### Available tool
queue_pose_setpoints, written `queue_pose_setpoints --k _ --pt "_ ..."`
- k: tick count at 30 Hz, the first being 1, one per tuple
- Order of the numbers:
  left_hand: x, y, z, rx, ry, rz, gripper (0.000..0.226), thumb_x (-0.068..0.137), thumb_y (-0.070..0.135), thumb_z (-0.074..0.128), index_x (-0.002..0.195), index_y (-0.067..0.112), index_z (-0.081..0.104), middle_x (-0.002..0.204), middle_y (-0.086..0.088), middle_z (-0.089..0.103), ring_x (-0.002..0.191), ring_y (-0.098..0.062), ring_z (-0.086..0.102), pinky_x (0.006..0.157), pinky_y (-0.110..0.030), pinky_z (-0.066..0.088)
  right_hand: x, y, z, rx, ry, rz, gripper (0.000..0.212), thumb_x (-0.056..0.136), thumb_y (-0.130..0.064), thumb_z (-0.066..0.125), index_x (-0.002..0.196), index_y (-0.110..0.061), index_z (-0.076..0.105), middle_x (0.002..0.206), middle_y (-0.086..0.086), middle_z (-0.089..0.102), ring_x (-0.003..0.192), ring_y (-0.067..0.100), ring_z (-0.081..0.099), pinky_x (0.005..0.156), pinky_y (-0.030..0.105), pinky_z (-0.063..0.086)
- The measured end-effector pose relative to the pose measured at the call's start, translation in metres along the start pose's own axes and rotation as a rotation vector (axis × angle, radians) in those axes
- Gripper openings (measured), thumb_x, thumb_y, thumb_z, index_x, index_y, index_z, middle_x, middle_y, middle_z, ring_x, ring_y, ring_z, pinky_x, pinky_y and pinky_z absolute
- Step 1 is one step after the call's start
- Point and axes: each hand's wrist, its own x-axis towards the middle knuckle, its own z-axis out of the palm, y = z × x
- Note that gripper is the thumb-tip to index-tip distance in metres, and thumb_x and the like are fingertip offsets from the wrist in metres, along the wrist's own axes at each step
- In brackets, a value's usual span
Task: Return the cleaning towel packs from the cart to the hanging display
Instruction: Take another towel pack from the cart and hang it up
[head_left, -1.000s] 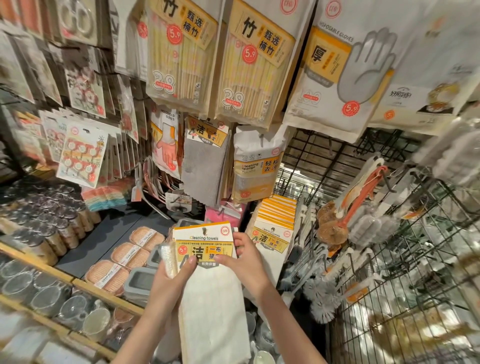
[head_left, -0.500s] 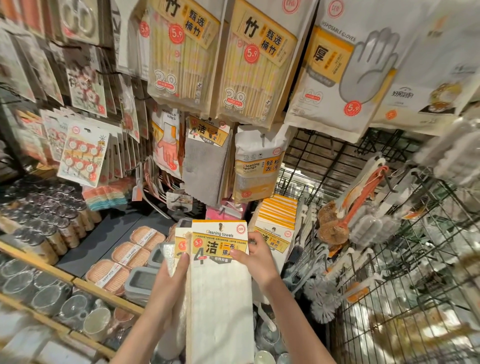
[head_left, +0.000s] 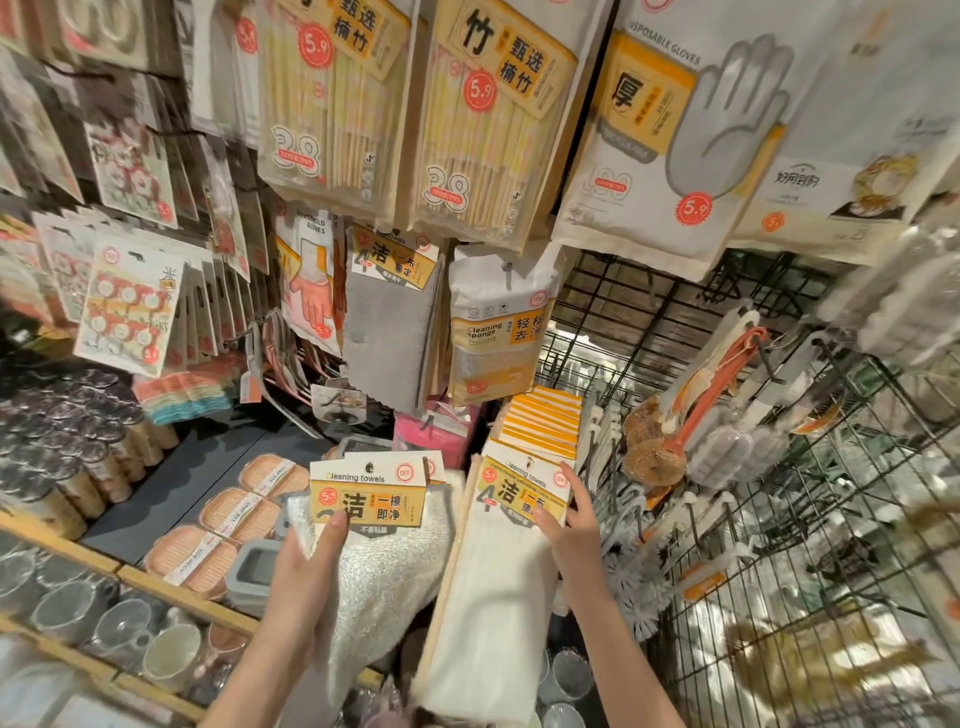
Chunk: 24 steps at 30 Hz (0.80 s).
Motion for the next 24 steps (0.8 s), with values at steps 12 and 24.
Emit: queue_pose_setpoints --k 12,24 --pt "0.017 -0.004 -0.011 -0.002 0.087 -0.042 0.046 0.086 0.045 0.055 0.127 0.025 0.052 0.11 0.014 0.059 0.121 -0.019 0.046 0.108 -0.046 0.029 0.042 0.03 -0.008 -0.131 0.157 0.05 0.064 0.082 0.015 0.053 0.135 -0.019 0.045 0.125 0.007 0.058 0.11 0.024 0.058 0.093 0.044 0.051" --pt "0.017 -0.007 -0.012 -0.007 0.108 -0.021 0.058 0.085 0.045 0.055 0.135 0.015 0.049 0.128 -0.001 0.06 0.126 -0.024 0.047 0.109 -0.042 0.029 0.046 0.033 -0.006 -0.491 0.172 0.015 0.059 0.085 -0.003 0.06 0.131 -0.036 0.042 0.115 -0.007 0.059 0.089 0.017 0.06 0.066 0.032 0.048"
